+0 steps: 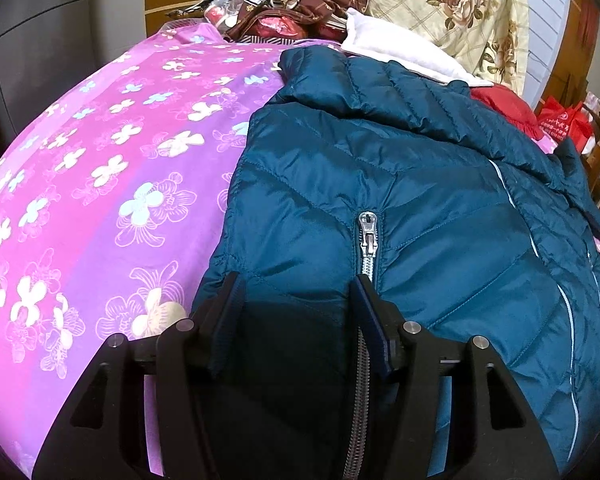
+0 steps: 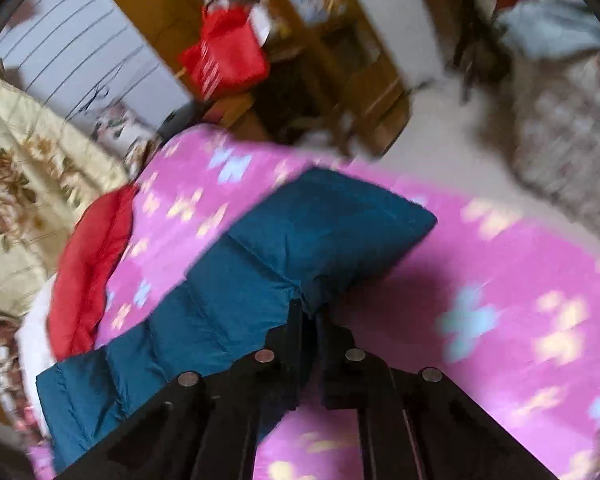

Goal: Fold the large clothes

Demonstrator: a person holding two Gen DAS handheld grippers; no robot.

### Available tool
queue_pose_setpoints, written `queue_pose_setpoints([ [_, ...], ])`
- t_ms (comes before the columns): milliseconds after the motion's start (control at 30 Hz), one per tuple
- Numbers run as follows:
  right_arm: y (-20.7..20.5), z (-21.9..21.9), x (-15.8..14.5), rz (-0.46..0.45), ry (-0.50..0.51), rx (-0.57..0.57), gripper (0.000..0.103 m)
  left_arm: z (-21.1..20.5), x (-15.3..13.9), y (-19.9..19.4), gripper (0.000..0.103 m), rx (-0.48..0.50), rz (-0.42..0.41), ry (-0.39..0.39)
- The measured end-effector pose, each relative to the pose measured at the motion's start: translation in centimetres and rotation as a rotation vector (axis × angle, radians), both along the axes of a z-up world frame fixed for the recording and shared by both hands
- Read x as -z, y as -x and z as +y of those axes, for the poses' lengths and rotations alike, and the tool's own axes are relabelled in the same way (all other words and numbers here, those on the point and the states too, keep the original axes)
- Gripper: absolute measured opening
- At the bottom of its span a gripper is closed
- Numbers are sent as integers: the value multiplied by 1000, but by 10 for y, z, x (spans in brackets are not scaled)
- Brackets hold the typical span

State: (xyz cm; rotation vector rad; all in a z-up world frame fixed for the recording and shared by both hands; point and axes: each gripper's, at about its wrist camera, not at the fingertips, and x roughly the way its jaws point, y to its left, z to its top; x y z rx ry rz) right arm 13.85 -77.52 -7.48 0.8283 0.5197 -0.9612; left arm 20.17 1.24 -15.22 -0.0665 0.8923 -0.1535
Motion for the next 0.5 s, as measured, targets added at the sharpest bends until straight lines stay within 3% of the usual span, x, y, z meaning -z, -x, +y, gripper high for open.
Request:
queue_pose_setpoints([
  [233, 0, 41, -88, 45, 190, -42, 4, 5, 0, -1, 59, 4, 0, 39],
  [367, -30, 105, -156, 12, 305, -153, 4, 8, 0, 0, 60, 9, -3, 68],
  [500, -67, 191, -201, -42, 395, -315, 4, 13, -3, 4, 60, 2, -12, 105],
])
